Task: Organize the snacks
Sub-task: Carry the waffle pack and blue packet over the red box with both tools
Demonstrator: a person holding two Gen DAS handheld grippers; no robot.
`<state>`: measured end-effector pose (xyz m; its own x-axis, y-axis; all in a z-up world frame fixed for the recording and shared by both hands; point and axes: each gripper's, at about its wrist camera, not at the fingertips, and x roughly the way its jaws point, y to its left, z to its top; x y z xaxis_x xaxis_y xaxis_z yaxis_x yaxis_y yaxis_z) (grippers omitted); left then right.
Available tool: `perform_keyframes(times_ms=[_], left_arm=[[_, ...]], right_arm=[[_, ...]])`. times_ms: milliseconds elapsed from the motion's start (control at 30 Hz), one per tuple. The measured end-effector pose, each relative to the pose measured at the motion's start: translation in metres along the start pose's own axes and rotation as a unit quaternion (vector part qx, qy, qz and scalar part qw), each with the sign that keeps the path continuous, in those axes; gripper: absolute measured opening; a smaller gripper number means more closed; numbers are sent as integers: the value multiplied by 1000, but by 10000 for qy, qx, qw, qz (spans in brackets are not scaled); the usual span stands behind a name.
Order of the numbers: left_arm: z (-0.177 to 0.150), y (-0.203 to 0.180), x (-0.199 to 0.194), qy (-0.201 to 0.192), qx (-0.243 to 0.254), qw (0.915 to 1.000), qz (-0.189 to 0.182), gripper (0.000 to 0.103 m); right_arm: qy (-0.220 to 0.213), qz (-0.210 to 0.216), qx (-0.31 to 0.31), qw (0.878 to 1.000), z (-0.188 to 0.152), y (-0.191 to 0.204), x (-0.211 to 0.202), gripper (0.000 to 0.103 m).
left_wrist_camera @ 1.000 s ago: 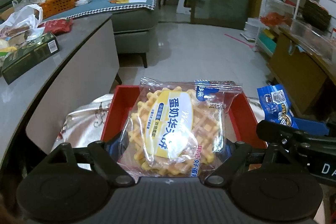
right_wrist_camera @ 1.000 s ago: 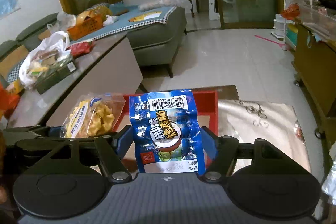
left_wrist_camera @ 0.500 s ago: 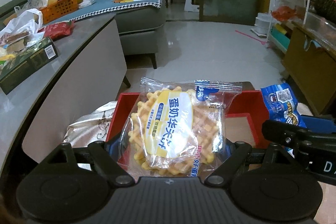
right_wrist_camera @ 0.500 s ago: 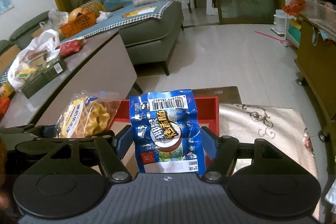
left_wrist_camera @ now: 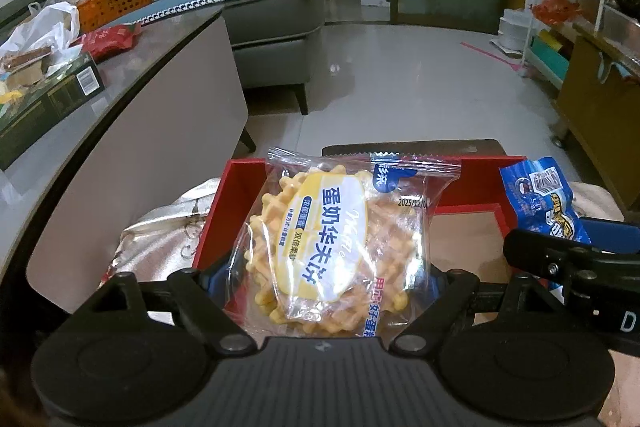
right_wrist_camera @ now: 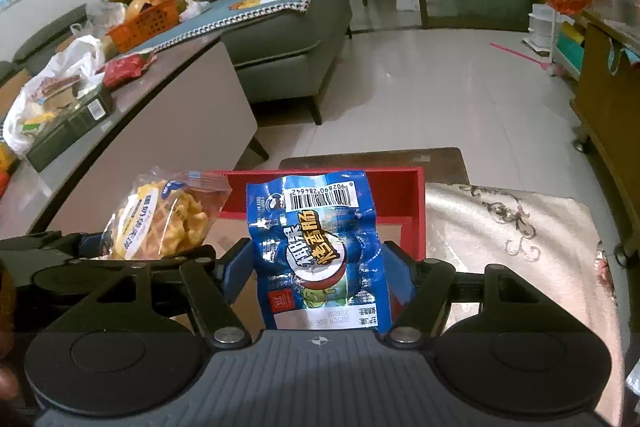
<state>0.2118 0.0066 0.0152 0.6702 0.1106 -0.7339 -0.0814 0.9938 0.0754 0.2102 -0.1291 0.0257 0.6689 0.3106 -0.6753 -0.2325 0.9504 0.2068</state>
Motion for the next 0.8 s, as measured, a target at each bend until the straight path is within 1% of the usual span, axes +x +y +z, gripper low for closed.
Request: perform_keyframes(times_ms=[633, 800], left_arm=[[-8, -2, 30, 317, 35, 9995, 89, 78], [-10, -1, 38, 459, -16, 9989, 73, 78]], right_arm=[[312, -51, -87, 9995, -4, -2, 26, 75], [405, -82, -128, 9991, -6, -2, 33, 76]])
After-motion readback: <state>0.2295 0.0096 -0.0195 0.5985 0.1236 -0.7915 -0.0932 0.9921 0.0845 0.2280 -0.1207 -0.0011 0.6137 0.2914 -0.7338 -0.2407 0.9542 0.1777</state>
